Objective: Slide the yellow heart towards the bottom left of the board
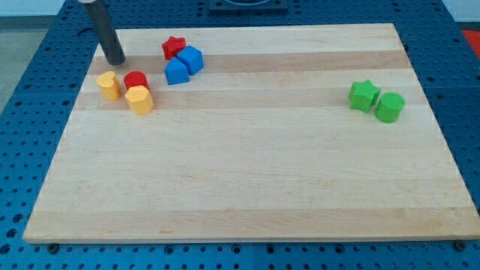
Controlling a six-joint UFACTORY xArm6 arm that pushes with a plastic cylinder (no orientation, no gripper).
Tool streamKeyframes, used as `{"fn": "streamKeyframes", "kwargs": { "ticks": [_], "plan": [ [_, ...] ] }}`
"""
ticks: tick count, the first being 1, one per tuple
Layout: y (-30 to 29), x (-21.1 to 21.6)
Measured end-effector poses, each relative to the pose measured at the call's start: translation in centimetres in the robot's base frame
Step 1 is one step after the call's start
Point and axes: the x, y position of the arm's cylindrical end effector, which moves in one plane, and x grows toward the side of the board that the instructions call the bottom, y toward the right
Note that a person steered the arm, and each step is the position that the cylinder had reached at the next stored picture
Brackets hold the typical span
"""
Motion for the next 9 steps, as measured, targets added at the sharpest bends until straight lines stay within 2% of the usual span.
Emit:
{"fn": "streamKeyframes", "kwargs": {
  "ticks": [2, 6, 7, 8, 9],
  "plan": [
    [0.0, 3.2],
    [0.0, 19.8],
    [0.2, 21.9],
    [0.8, 17.2],
    [1.0, 9.1]
  ]
}}
